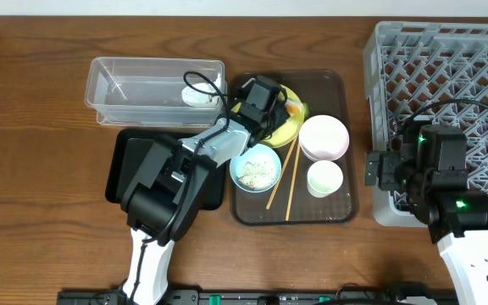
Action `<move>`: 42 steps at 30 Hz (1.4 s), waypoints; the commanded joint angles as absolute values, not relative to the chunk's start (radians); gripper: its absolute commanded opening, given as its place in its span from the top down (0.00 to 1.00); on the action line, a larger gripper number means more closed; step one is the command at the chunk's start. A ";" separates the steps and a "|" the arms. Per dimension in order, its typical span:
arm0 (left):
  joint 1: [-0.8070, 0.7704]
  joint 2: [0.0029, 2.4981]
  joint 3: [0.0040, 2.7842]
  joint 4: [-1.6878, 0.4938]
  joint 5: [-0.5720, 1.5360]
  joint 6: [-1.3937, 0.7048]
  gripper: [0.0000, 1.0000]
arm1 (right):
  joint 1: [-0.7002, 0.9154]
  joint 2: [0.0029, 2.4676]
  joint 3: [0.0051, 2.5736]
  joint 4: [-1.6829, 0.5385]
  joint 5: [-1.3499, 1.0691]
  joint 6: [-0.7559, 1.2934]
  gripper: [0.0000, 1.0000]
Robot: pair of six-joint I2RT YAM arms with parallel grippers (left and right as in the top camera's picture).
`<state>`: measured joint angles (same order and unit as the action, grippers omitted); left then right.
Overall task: Sort waste into correct bins and load items into the dishwasher rack
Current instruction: 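Return the left gripper to the plate and grasp the Apollo wrapper, then drop the Apollo wrapper into the clear bin with the left gripper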
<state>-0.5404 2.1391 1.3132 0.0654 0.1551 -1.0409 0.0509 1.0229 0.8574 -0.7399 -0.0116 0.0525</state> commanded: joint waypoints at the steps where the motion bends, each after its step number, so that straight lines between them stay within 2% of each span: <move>1: -0.539 2.156 1.319 0.062 0.145 -0.892 0.94 | 0.059 1.021 0.877 -0.741 -0.020 0.052 0.01; 7: -0.532 2.099 1.319 0.058 0.145 -0.789 0.94 | 0.059 1.021 0.877 -0.741 -0.020 0.052 0.01; 14: -0.470 1.922 1.319 -0.029 0.136 -0.680 0.94 | 0.059 1.021 0.877 -0.741 -0.020 0.052 0.01; 21: -0.300 1.758 1.319 -0.184 0.060 -0.670 0.94 | 0.059 1.021 0.877 -0.741 -0.020 0.052 0.01; 27: -0.163 1.764 1.318 -0.251 0.058 -0.704 0.94 | 0.059 1.021 0.877 -0.737 -0.020 0.052 0.01; 29: -0.133 1.773 1.317 -0.250 0.058 -0.704 0.88 | 0.059 1.021 0.877 -0.738 -0.020 0.052 0.01; 31: -0.107 1.777 1.317 -0.251 0.058 -0.703 0.74 | 0.059 1.021 0.877 -0.737 -0.020 0.052 0.01; 34: -0.085 1.771 1.317 -0.245 0.059 -0.703 0.61 | 0.059 1.021 0.877 -0.740 -0.020 0.052 0.01; 39: -0.080 1.700 1.317 -0.249 0.128 -0.624 0.60 | 0.059 1.021 0.877 -0.738 -0.020 0.052 0.01; 42: -0.122 1.644 1.317 -0.289 0.187 -0.498 0.61 | 0.059 1.021 0.877 -0.738 -0.019 0.052 0.01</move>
